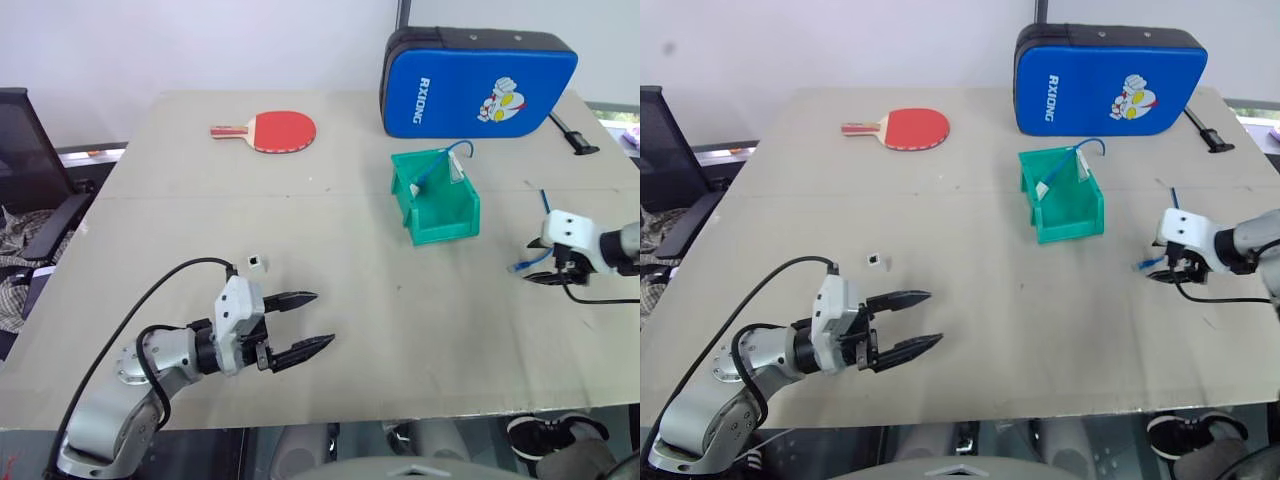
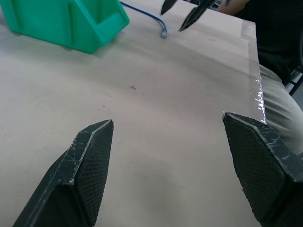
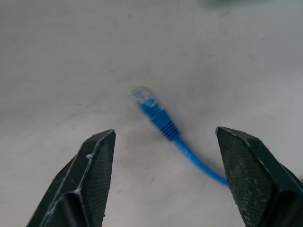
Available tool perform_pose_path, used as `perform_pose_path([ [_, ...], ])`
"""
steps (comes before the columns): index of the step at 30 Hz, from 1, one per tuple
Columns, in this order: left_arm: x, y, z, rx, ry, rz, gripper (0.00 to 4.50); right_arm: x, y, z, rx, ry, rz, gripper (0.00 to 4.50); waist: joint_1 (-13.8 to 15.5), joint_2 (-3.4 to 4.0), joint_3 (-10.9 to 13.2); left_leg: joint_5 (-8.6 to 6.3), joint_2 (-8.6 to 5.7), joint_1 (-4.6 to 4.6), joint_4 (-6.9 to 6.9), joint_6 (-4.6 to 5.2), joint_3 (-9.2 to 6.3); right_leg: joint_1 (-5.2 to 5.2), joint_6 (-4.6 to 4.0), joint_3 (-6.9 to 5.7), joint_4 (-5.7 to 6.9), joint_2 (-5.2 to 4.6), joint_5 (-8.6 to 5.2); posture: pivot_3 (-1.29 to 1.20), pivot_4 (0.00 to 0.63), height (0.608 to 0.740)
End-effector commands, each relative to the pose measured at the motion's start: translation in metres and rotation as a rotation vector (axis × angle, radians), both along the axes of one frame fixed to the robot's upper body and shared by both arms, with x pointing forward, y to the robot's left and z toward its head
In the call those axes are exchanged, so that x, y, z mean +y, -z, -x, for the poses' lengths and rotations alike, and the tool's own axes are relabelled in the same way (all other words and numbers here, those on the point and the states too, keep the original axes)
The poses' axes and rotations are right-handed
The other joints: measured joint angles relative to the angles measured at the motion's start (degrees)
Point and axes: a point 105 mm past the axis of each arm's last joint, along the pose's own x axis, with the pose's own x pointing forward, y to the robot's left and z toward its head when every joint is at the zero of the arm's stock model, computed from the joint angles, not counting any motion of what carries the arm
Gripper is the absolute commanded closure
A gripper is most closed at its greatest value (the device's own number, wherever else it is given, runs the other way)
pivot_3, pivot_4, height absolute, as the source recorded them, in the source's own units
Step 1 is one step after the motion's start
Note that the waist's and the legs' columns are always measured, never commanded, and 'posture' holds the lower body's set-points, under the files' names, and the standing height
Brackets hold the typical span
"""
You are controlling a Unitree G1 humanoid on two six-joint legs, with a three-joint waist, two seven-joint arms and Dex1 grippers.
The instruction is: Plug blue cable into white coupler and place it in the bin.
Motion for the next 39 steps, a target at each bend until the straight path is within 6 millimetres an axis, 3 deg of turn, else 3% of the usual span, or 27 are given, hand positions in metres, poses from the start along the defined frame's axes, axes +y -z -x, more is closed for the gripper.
perform_pose_path([
  [1, -0.004, -0.006, 0.005, -0.040, 0.021, 0.001, 0.72, -0.002, 0.006, -0.003, 0.072, -0.035, 0.046, 1.80, 0.14, -0.07, -0.04, 0.00, 0.01, 0.00, 0.00, 0.00, -0.06, 0.02, -0.02, -0.04, 0.02, 0.00, 0.01, 0.00, 0.150, 0.731],
  [7, -0.002, -0.003, 0.005, -0.040, -0.002, 0.000, 0.72, 0.002, 0.008, -0.002, 0.135, -0.085, 0.025, 4.43, -0.37, -0.14, -0.08, 0.00, 0.03, 0.10, 0.11, 0.00, -0.01, 0.14, -0.14, 0.04, 0.02, -0.02, 0.09, 0.00, 0.150, 0.731],
  [9, -0.002, -0.003, 0.002, -0.046, -0.027, 0.000, 0.72, 0.020, -0.003, -0.002, 0.122, -0.145, -0.033, 4.43, -0.44, -0.13, -0.08, 0.00, 0.02, 0.16, 0.15, 0.00, 0.00, 0.20, -0.09, 0.07, 0.03, -0.04, 0.07, 0.00, 0.150, 0.731],
  [12, 0.002, -0.002, -0.010, -0.075, -0.093, -0.016, 0.72, 0.089, -0.027, 0.006, 0.094, -0.322, -0.179, 4.43, -0.73, -0.10, -0.07, 0.00, 0.04, 0.24, 0.15, 0.00, -0.02, 0.22, -0.09, 0.09, 0.12, -0.04, 0.08, 0.00, 0.150, 0.731],
  [14, 0.004, 0.002, -0.017, -0.092, -0.108, -0.049, 0.72, 0.124, -0.029, 0.015, 0.083, -0.382, -0.229, 4.43, -1.01, -0.07, -0.06, 0.00, 0.12, 0.25, 0.11, 0.00, -0.05, 0.18, -0.15, 0.10, 0.21, 0.03, 0.12, 0.00, 0.150, 0.731],
  [18, 0.005, 0.008, -0.030, -0.106, -0.112, -0.125, 0.72, 0.183, -0.006, 0.017, 0.027, -0.452, -0.207, 4.43, -0.48, -0.04, -0.07, 0.01, 0.21, 0.17, 0.01, -0.01, -0.32, 0.07, -0.31, -0.20, 0.32, 0.19, 0.20, 0.00, 0.150, 0.731],
  [22, 0.004, 0.012, -0.036, -0.106, -0.065, -0.183, 0.72, 0.215, 0.013, 0.010, 0.040, -0.460, -0.244, 4.43, -0.19, -0.02, -0.05, 0.02, 0.12, 0.00, 0.03, -0.03, -0.27, -0.01, -0.33, -0.22, 0.25, 0.09, 0.21, 0.00, 0.150, 0.731],
  [23, 0.004, 0.016, -0.039, -0.104, -0.045, -0.213, 0.72, 0.213, 0.018, 0.011, 0.050, -0.480, -0.230, 3.69, -0.18, -0.02, -0.05, 0.02, 0.08, -0.01, 0.06, -0.04, -0.23, 0.01, -0.33, -0.20, 0.21, 0.05, 0.21, 0.00, 0.150, 0.731],
  [24, 0.002, 0.018, -0.041, -0.108, -0.032, -0.232, 0.72, 0.209, 0.019, 0.012, 0.052, -0.487, -0.227, 3.39, -0.11, -0.02, -0.05, 0.03, 0.05, -0.02, 0.07, -0.04, -0.18, 0.03, -0.33, -0.18, 0.16, 0.00, 0.21, 0.00, 0.150, 0.731],
  [25, 0.001, 0.020, -0.044, -0.108, -0.025, -0.243, 0.72, 0.206, 0.018, 0.012, 0.048, -0.485, -0.233, 2.78, -0.05, -0.02, -0.06, 0.03, 0.00, -0.03, 0.09, -0.04, -0.15, 0.05, -0.32, -0.17, 0.12, -0.06, 0.21, 0.00, 0.150, 0.731],
  [28, -0.009, 0.023, -0.052, -0.115, 0.002, -0.250, 0.72, 0.193, 0.001, 0.016, -0.006, -0.473, -0.314, 1.64, 0.71, -0.03, -0.05, 0.02, -0.13, -0.05, 0.10, -0.03, -0.15, 0.08, -0.31, -0.19, 0.08, -0.19, 0.21, 0.00, 0.150, 0.731],
  [30, -0.021, 0.025, -0.055, -0.114, 0.036, -0.238, 0.72, 0.182, -0.013, 0.029, -0.016, -0.450, -0.410, 0.58, 0.94, -0.02, -0.05, 0.02, -0.16, -0.12, 0.09, -0.03, -0.22, 0.08, -0.30, -0.23, 0.06, -0.22, 0.20, 0.00, 0.150, 0.731],
  [34, -0.043, 0.026, -0.067, -0.116, 0.056, -0.219, 0.72, 0.157, -0.024, 0.058, -0.050, -0.378, -0.493, 0.58, 0.89, -0.01, -0.03, 0.01, -0.16, -0.17, 0.09, -0.01, -0.25, 0.06, -0.05, -0.25, 0.09, -0.22, 0.32, 0.00, 0.150, 0.731],
  [39, -0.063, 0.028, -0.093, -0.126, 0.065, -0.252, 0.72, 0.130, -0.017, 0.099, -0.154, -0.189, -0.549, 0.58, 0.83, -0.04, -0.06, 0.00, -0.08, -0.08, 0.08, 0.00, -0.30, 0.10, 0.10, -0.26, 0.12, -0.07, 0.23, 0.00, 0.150, 0.731],
])
